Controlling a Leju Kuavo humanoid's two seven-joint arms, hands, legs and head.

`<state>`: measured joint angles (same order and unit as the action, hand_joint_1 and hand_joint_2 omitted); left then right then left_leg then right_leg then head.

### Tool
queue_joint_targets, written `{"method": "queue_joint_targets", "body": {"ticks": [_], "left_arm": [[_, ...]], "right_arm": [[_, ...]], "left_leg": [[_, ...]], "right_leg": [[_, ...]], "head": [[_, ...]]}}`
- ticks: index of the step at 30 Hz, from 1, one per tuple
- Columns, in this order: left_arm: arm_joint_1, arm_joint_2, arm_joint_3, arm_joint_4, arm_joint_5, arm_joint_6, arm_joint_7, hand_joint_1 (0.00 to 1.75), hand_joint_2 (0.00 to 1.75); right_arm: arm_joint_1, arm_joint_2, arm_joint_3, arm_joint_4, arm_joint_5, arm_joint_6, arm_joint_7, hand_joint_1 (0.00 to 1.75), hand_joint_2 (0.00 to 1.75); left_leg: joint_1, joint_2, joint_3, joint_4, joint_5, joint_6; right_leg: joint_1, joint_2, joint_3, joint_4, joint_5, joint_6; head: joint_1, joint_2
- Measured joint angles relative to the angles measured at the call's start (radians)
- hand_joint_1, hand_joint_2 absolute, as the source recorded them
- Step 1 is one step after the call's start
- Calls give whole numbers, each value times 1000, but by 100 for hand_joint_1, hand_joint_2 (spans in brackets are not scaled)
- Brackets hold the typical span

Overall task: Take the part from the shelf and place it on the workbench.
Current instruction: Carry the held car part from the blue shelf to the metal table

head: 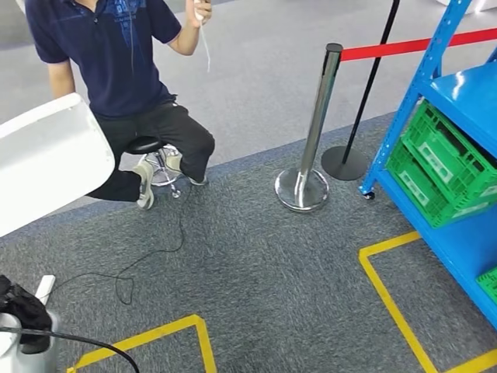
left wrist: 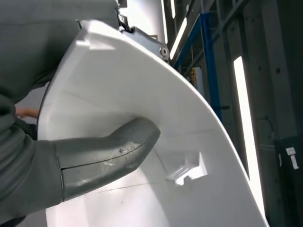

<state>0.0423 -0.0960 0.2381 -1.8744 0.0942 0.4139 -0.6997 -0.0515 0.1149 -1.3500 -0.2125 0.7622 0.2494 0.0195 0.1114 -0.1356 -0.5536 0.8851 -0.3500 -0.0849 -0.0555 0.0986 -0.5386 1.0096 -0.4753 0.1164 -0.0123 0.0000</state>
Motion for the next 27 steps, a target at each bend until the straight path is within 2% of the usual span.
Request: {"method": "queue_joint_targets", "body": {"ticks": [1, 2, 3, 4, 5, 6, 7, 8, 9, 10, 11, 12, 13, 14, 16, 18, 19, 20, 21, 22, 23, 24, 25, 26, 27], "left_arm": [[1, -1, -1, 0, 0, 0, 0, 175, 175], [2, -1, -1, 0, -1, 0, -1, 175, 175], [4, -1, -1, 0, -1, 0, -1, 175, 175], [5, 0, -1, 0, -1, 1, -1, 175, 175], [5, 0, -1, 0, -1, 1, -2, 175, 175], [4, 1, -1, 0, -1, 2, -2, 175, 175], [3, 1, -1, 0, -1, 2, -2, 175, 175], [5, 1, -1, 1, -1, 3, -2, 175, 175], [7, 1, -1, 1, -1, 3, -2, 175, 175], [10, 2, -1, 2, -1, 3, -2, 175, 175], [11, 2, -1, 2, 0, 3, -2, 175, 175], [11, 3, 0, 2, 0, 3, -2, 175, 175], [11, 3, 0, 3, 0, 3, -2, 175, 175], [11, 3, 0, 4, 0, 3, -2, 175, 175], [10, 3, 0, 5, 0, 3, -2, 175, 175], [11, 4, 2, 6, 0, 3, -2, 175, 175], [10, 4, 2, 6, 0, 3, -2, 175, 175], [8, 4, 3, 5, 0, 3, -2, 175, 175], [7, 4, 3, 5, 0, 3, -2, 175, 175], [7, 4, 2, 6, 0, 3, -2, 175, 175], [7, 4, 2, 6, 0, 3, -2, 175, 175], [9, 3, 2, 6, 0, 4, -2, 175, 175], [10, 3, 2, 6, 0, 4, -2, 175, 175], [10, 3, 3, 6, 0, 4, -2, 175, 175], [10, 3, 3, 6, 0, 4, -2, 175, 175]], "right_arm": [[2, -1, 0, 0, -1, -1, 0, 0, 175], [2, -5, 0, -1, -2, -2, 0, 0, 175], [1, -8, 0, -2, -3, -4, 0, 0, 175], [1, -9, 0, -3, -3, -4, 0, 0, 175], [1, -9, 0, -3, -4, -5, 0, 0, 175], [1, -9, 0, -3, -4, -5, 0, 0, 175], [2, -9, 0, -3, -4, -5, 0, 0, 175], [2, -9, 0, -3, -4, -5, 0, 0, 175], [2, -10, 0, -3, -4, -5, 0, 0, 175], [1, -10, 0, -3, -5, -6, 0, 0, 175], [0, -10, 0, -3, -6, -6, 0, 0, 175], [-2, -10, 0, -4, -8, -7, 0, 0, 175], [-3, -10, 0, -4, -10, -8, 0, 0, 175], [-4, -11, 0, -4, -12, -9, 0, 0, 175], [-8, -11, 0, -5, -15, -11, -1, 0, 175], [-12, -10, 0, -5, -16, -11, -1, 0, 175], [-13, -9, 0, -5, -17, -11, -2, 0, 175], [-14, -8, 0, -5, -17, -12, -2, 0, 175], [-13, -7, 0, -4, -18, -13, -2, 0, 175], [-12, -6, -1, -4, -18, -15, -2, 0, 175], [-10, -6, -1, -4, -19, -18, -2, 0, 175], [-8, -6, -2, -4, -20, -20, -2, 0, 175], [-6, -6, -2, -4, -20, -22, -3, 0, 175], [-4, -6, -3, -5, -19, -23, -3, 0, 175], [-3, -6, -3, -5, -18, -23, -4, 0, 175]], "left_leg": [[4, -6, -3, -5, 6, -6], [5, -13, -5, -13, 14, -13], [4, -1, -11, -13, 14, -17], [-2, 24, -25, 9, 5, -15], [-11, 57, -52, 59, -15, -7], [-21, 95, -91, 134, -43, 5], [-31, 114, -136, 220, -73, 16], [-38, 121, -176, 294, -95, 26], [-43, 122, -200, 337, -99, 33], [-46, 123, -203, 339, -85, 39], [-48, 127, -185, 302, -55, 44], [-48, 135, -154, 240, -21, 46], [-51, 147, -120, 181, -2, 45], [-55, 157, -92, 135, 2, 43], [-69, 166, -72, 105, -22, 44], [-80, 155, -71, 101, -33, 59], [-83, 150, -69, 99, -34, 66], [-85, 144, -67, 95, -34, 74], [-87, 139, -65, 92, -34, 81], [-89, 135, -64, 91, -36, 87], [-92, 130, -62, 91, -38, 93], [-95, 124, -59, 92, -42, 96], [-98, 117, -54, 93, -47, 98], [-99, 111, -47, 94, -53, 97], [-99, 105, -37, 96, -62, 95]], "right_leg": [[6, -2, 6, -5, 5, -17], [13, -18, 10, -8, 8, -34], [15, -35, 14, -13, 9, -47], [15, -53, 21, -21, 10, -61], [16, -73, 28, -31, 10, -73], [18, -92, 36, -36, 8, -83], [22, -111, 41, -39, 4, -89], [25, -130, 46, -40, -1, -92], [27, -146, 51, -40, -7, -93], [29, -159, 57, -40, -13, -92], [29, -168, 65, -40, -19, -87], [28, -175, 73, -39, -27, -80], [29, -180, 77, -37, -35, -70], [29, -184, 79, -35, -43, -61], [26, -191, 79, -35, -54, -45], [13, -194, 88, -40, -60, -34], [9, -181, 85, -28, -71, -32], [8, -163, 68, 6, -93, -33], [10, -139, 37, 66, -123, -37], [16, -119, -7, 143, -154, -42], [21, -109, -55, 217, -176, -46], [26, -104, -93, 267, -179, -50], [29, -102, -115, 279, -159, -54], [31, -101, -119, 250, -118, -59], [32, -99, -107, 190, -65, -62]], "head": [[-5, 0], [-9, 0], [-12, 0], [-18, 0], [-24, 0], [-30, 0], [-34, 0], [-34, 0], [-34, 0], [-34, 0], [-34, 0], [-35, 0], [-35, 0], [-34, 0], [-32, 0], [-29, 0], [-28, 0], [-26, 0], [-24, 0], [-22, 0], [-20, 0], [-20, 0], [-19, 0], [-19, 0], [-19, 0]]}}
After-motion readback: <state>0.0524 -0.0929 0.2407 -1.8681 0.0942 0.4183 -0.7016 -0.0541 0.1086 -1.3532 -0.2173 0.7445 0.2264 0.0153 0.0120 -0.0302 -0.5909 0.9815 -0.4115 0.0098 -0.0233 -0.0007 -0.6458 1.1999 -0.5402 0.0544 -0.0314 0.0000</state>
